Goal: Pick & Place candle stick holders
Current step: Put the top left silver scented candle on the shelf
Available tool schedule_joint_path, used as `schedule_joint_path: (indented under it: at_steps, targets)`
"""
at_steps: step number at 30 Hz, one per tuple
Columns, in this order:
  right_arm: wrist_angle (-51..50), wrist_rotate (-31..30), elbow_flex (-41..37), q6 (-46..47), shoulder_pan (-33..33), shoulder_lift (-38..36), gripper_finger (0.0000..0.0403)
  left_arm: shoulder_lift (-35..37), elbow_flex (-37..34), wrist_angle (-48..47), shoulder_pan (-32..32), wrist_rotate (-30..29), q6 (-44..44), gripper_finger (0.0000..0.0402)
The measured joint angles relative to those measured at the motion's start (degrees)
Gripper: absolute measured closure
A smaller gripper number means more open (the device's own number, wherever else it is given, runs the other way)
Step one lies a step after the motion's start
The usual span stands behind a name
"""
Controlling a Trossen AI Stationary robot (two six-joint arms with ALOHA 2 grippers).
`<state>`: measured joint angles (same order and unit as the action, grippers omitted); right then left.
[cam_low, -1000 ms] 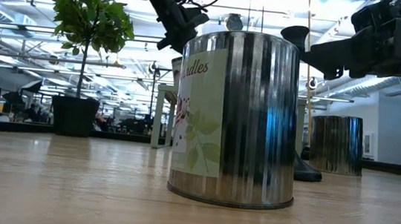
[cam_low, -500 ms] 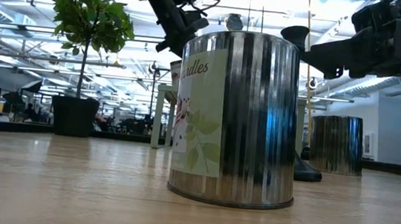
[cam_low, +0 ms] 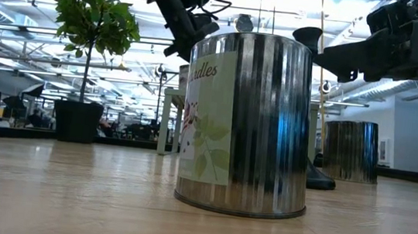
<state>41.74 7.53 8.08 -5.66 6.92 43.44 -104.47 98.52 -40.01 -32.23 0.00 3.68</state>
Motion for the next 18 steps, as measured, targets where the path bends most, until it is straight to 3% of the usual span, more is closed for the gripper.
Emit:
schedule_joint_path:
  at_steps: [18]
  targets:
    - [0.0, 0.0, 0.0, -0.2, 0.0, 0.0, 0.0193, -0.6, -0.1, 6.6, 0.0, 0.1, -3.4, 0.0362]
